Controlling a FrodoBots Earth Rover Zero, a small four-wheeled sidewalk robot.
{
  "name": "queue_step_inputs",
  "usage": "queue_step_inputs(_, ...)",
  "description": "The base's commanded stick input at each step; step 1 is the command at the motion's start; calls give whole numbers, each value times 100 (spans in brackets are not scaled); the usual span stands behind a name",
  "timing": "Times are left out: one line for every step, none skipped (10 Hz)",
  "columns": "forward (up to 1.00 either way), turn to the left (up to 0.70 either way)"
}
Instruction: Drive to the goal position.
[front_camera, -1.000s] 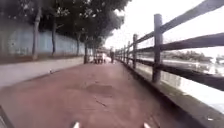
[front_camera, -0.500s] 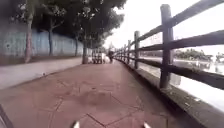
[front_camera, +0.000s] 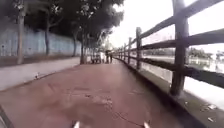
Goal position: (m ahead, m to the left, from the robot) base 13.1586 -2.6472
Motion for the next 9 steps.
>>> queue_step_inputs(70, 0)
queue_step_inputs(70, 0)
queue_step_inputs(70, 0)
queue_step_inputs(70, 0)
queue_step_inputs(70, 0)
queue_step_inputs(70, 0)
queue_step_inputs(70, 0)
queue_step_inputs(70, 0)
queue_step_inputs(70, 0)
